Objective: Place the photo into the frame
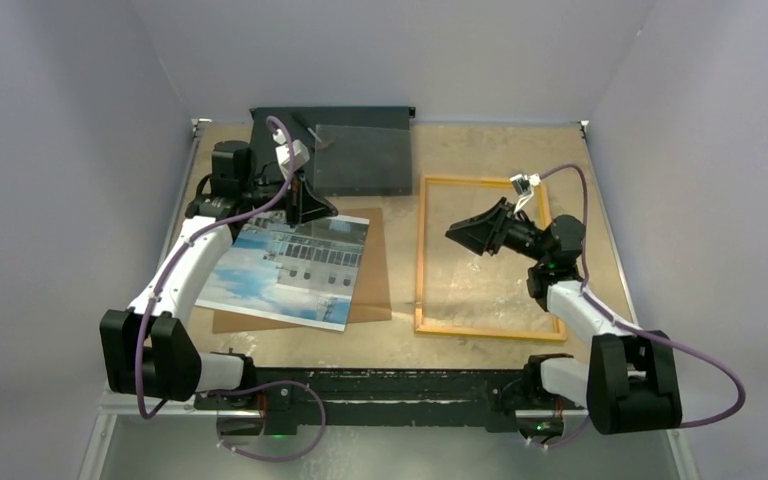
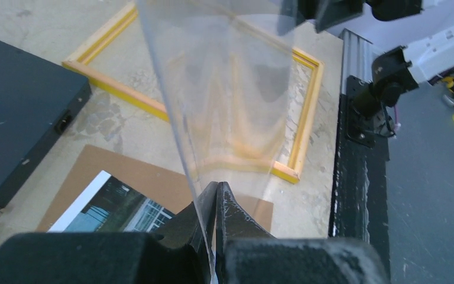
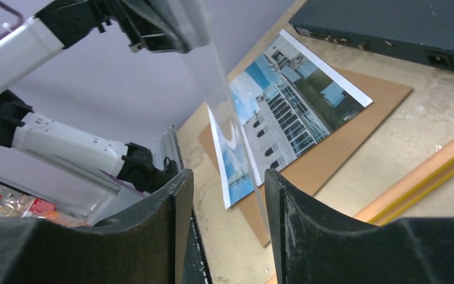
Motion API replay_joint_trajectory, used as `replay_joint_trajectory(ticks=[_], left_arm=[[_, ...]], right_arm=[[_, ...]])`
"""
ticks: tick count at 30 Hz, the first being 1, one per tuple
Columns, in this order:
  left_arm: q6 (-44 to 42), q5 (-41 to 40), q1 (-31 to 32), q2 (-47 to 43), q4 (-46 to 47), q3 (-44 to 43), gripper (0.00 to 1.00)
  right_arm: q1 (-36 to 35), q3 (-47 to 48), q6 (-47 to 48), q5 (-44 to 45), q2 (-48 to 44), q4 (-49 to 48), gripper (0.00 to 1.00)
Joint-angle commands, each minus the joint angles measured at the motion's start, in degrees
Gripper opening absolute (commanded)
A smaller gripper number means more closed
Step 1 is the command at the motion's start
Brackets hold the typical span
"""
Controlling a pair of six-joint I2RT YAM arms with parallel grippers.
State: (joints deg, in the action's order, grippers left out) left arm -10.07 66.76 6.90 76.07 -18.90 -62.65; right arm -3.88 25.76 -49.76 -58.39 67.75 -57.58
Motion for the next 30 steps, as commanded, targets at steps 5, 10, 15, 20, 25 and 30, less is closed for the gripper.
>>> replay_joint_trajectory(ticks=[5, 10, 15, 20, 25, 30], left_arm=[[9.7, -8.4, 0.2, -0.4, 12.5, 1.8, 0.00], [12.9, -11.6, 0.2, 0.5, 12.4, 1.9, 0.04], [14.8, -16.0, 0.5, 3.0, 9.2, 1.0, 0.61], [10.4, -20.5, 1.2, 4.2, 4.7, 0.3, 0.86], [2.8, -24.5, 3.9, 6.3, 2.4, 1.8, 0.90], [-4.2, -29.1, 9.9, 9.4, 0.5, 2.0, 0.91]], right_arm=[[-0.4, 2.6, -0.5, -1.3, -6.3, 3.8, 0.29], [-0.4, 9.0, 3.3, 3.8, -7.1, 19.5, 0.00], [-0.2, 19.7, 4.8, 8.7, -2.8, 37.3, 0.00], [0.4, 31.6, 11.1, 16.5, 1.2, 59.8, 0.00], [1.5, 38.5, 18.8, 29.5, 3.8, 78.3, 0.00], [2.3, 39.5, 22.6, 43.7, 4.3, 85.8, 0.00]])
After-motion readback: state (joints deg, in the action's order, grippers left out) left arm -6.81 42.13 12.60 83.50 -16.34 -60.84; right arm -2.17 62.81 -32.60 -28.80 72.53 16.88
